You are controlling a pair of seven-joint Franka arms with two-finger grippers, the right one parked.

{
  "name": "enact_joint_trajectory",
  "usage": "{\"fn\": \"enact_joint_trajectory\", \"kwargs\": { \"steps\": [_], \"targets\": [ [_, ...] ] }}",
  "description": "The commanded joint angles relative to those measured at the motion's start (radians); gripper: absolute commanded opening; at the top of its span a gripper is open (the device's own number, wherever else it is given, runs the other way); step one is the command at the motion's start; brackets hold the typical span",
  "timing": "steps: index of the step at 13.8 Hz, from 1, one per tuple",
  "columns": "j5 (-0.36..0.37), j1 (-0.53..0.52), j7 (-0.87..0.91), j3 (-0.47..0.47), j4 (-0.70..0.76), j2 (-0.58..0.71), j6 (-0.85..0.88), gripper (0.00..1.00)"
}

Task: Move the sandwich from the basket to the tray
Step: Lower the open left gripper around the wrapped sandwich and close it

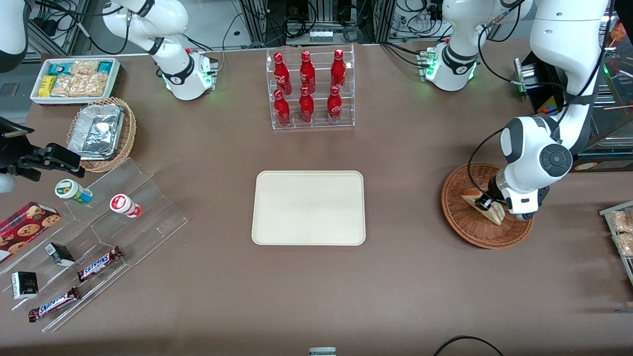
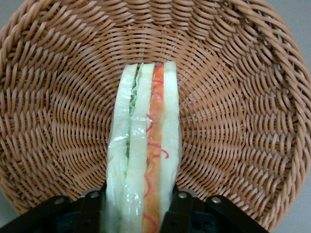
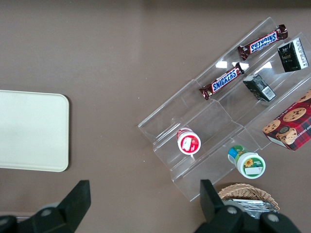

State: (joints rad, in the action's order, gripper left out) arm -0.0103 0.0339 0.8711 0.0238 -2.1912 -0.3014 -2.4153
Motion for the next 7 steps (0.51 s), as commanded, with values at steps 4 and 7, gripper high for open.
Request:
{"fn": "enact_joint_trajectory", "kwargs": {
  "steps": [4, 7],
  "targets": [
    [-0.007, 0.026, 0.012, 0.002, 0.112, 0.05, 0.203, 0.37],
    [0.013, 0.099, -0.003, 0.002, 0.157, 0.096, 0.3, 0.37]
  ]
}}
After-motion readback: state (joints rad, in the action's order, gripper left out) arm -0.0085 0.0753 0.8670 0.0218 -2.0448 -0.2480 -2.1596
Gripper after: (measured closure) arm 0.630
